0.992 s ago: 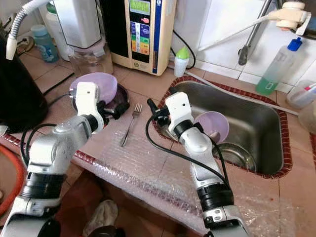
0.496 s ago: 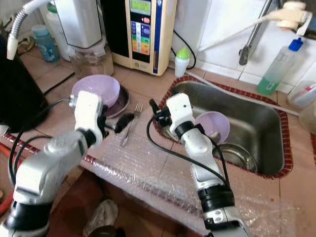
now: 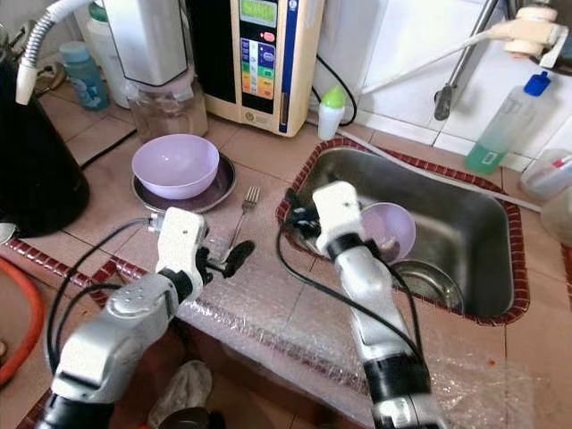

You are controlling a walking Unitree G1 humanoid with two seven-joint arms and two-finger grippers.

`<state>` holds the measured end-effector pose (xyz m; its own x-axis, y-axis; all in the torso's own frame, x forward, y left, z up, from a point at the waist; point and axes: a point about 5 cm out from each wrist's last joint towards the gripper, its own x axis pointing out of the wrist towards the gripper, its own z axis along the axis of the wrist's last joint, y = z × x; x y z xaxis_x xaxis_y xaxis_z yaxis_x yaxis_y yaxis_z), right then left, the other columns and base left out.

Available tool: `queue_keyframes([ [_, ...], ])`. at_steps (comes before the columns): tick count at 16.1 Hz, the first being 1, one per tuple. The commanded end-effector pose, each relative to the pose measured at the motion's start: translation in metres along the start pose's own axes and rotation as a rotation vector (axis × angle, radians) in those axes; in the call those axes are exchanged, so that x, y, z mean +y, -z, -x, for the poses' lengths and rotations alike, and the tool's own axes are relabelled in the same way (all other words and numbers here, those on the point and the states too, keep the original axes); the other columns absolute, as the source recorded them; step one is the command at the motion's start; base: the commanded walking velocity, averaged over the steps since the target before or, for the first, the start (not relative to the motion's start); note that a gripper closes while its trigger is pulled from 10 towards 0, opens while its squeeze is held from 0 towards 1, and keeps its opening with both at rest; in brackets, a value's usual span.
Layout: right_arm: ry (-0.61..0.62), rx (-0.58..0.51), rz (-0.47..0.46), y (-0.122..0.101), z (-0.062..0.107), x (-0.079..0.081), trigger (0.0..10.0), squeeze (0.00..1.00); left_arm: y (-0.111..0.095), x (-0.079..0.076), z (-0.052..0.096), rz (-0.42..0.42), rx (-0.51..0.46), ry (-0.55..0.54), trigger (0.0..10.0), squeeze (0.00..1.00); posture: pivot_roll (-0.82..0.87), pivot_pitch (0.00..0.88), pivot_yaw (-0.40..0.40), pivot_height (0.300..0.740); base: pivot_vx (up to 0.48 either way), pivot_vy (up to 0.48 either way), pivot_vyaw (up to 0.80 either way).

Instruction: Kitchen organization

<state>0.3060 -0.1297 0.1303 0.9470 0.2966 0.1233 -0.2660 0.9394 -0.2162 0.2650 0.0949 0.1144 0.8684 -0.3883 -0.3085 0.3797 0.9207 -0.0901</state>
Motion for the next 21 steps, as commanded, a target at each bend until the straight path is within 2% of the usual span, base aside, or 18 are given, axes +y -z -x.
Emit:
queue_keyframes([
  [1, 0.029, 0.013, -0.011, 0.001, 0.006, -0.004, 10.0, 0.0, -0.003, 0.003, -0.006, -0.019, -0.013, -0.025, 10.0, 0.0, 0.03, 0.0, -0.032, 0.74, 0.0, 0.0, 0.0],
  [2, 0.035, 0.025, -0.014, 0.003, 0.011, -0.004, 10.0, 0.0, -0.002, 0.006, -0.009, -0.026, -0.006, -0.04, 10.0, 0.0, 0.02, 0.0, -0.028, 0.74, 0.0, 0.0, 0.0],
  [3, 0.048, 0.043, -0.02, 0.007, 0.02, -0.004, 10.0, 0.0, -0.002, 0.009, -0.015, -0.083, -0.003, -0.05, 10.0, 0.0, 0.01, 0.0, -0.023, 0.74, 0.0, 0.0, 0.0],
  [6, 0.071, 0.079, -0.034, 0.01, 0.035, 0.0, 10.0, 0.0, 0.002, 0.012, -0.029, -0.05, 0.006, -0.047, 10.0, 0.0, -0.03, 0.0, -0.009, 0.74, 0.0, 0.0, 0.0],
  [9, 0.074, 0.09, -0.034, 0.008, 0.041, 0.002, 10.0, 0.0, 0.004, 0.012, -0.038, -0.061, 0.014, -0.041, 10.0, 0.0, -0.06, 0.0, 0.001, 0.74, 0.0, 0.0, 0.0],
  [10, 0.079, 0.096, -0.031, 0.007, 0.043, 0.001, 10.0, 0.0, 0.004, 0.012, -0.044, -0.062, 0.016, -0.036, 9.5, 0.0, -0.07, 0.0, 0.005, 0.74, 0.0, 0.0, 0.0],
  [11, 0.09, 0.099, -0.032, 0.007, 0.044, -0.001, 10.0, 0.0, 0.006, 0.014, -0.047, -0.065, 0.023, -0.045, 3.2, 0.0, -0.07, 0.0, 0.007, 0.74, 0.0, 0.0, 0.0],
  [12, 0.094, 0.1, -0.033, 0.006, 0.044, -0.002, 10.0, 0.0, 0.009, 0.016, -0.05, -0.09, 0.038, -0.055, 0.0, 0.0, -0.07, 0.0, 0.007, 0.74, 0.0, 0.0, 0.0],
  [16, 0.09, 0.113, -0.036, 0.005, 0.045, -0.001, 10.0, 0.0, 0.01, 0.018, -0.057, -0.098, 0.031, -0.073, 0.0, 0.0, -0.07, 0.003, -0.001, 0.74, 0.0, 0.0, 0.0],
  [19, 0.073, 0.116, -0.037, 0.003, 0.041, 0.001, 10.0, 0.0, 0.003, 0.006, -0.066, -0.095, 0.006, -0.03, 0.0, 0.0, -0.06, 0.009, -0.007, 0.74, 0.0, 0.0, 0.0],
  [21, 0.07, 0.116, -0.038, 0.002, 0.039, 0.002, 10.0, 0.0, 0.007, -0.001, -0.069, -0.104, 0.028, 0.011, 0.0, 0.0, -0.05, 0.007, -0.006, 0.74, 0.0, 0.0, 0.0],
])
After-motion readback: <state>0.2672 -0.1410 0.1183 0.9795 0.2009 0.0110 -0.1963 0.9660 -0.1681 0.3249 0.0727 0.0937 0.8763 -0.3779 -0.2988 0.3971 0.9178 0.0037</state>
